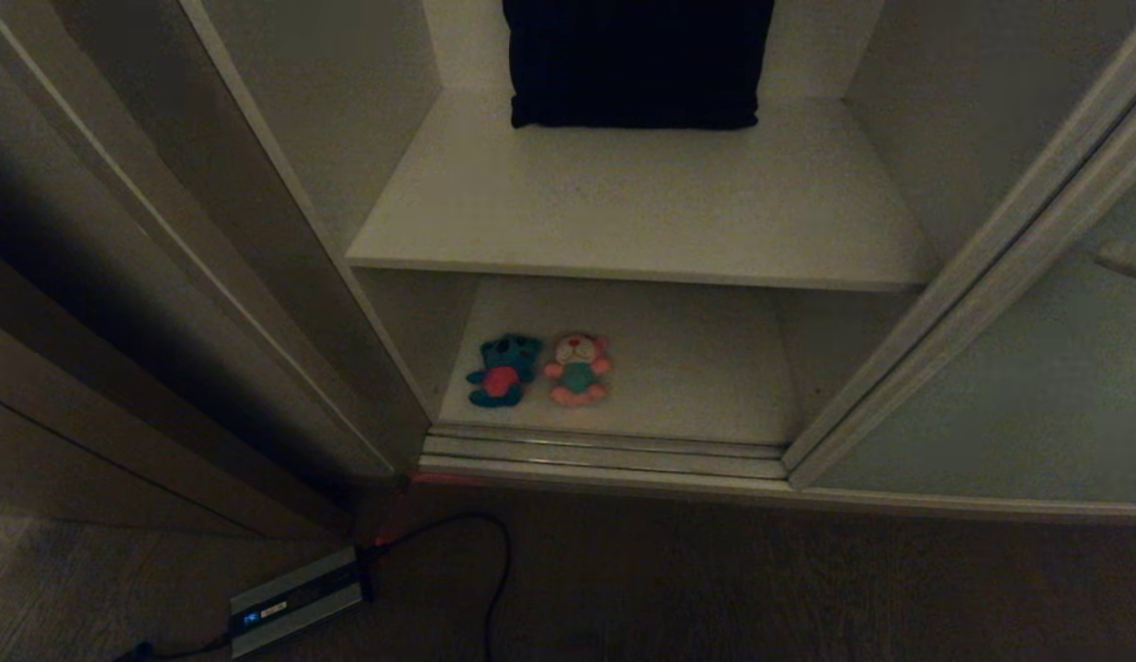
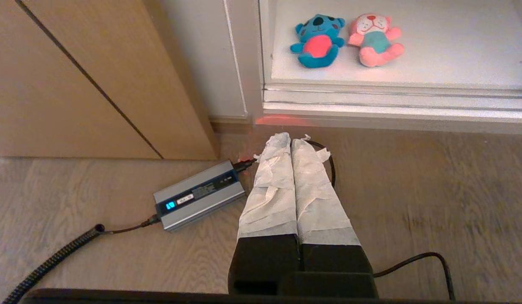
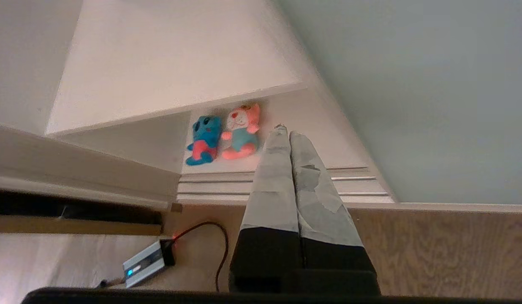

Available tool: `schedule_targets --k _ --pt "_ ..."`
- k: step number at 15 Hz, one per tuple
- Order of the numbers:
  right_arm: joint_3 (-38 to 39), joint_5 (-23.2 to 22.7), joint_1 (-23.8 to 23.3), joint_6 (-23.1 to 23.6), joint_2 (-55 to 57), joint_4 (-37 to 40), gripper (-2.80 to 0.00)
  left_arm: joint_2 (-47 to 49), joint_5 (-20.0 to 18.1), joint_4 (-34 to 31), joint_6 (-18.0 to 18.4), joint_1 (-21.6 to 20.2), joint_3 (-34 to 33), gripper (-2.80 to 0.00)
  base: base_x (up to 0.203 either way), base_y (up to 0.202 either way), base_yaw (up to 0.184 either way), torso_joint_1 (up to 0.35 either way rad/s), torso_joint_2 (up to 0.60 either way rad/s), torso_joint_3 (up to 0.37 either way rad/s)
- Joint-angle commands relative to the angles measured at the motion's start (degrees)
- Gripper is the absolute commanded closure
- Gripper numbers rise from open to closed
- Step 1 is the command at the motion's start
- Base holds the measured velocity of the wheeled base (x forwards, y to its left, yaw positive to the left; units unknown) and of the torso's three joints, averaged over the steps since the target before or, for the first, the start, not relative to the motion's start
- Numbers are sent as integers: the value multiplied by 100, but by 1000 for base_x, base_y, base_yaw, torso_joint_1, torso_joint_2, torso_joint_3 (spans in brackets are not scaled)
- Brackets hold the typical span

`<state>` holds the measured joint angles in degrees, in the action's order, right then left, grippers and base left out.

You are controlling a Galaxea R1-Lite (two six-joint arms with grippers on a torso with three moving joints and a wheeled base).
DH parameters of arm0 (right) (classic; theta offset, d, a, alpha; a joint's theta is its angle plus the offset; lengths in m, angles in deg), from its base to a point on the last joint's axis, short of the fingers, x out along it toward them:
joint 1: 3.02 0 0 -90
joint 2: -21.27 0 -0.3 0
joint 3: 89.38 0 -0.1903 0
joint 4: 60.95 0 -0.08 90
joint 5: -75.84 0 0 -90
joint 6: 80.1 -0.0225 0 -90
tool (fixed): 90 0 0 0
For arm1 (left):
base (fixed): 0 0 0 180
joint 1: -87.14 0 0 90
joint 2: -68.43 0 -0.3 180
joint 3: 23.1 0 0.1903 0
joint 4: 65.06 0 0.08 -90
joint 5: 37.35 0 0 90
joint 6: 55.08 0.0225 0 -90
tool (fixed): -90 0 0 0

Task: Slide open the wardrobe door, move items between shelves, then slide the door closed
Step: Close the door

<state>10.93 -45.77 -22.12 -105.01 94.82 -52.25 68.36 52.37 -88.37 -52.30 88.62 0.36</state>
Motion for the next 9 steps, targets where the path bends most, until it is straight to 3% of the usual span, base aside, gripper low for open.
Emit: schedule_targets --k 1,9 --pt "-124 -21 -94 -14 265 -10 0 -1 -4 3 3 -5 -1 0 0 0 0 0 0 0" --pt "-293 -12 -182 -14 659 -26 0 -1 -7 3 3 1 -1 0 0 0 0 0 0 0"
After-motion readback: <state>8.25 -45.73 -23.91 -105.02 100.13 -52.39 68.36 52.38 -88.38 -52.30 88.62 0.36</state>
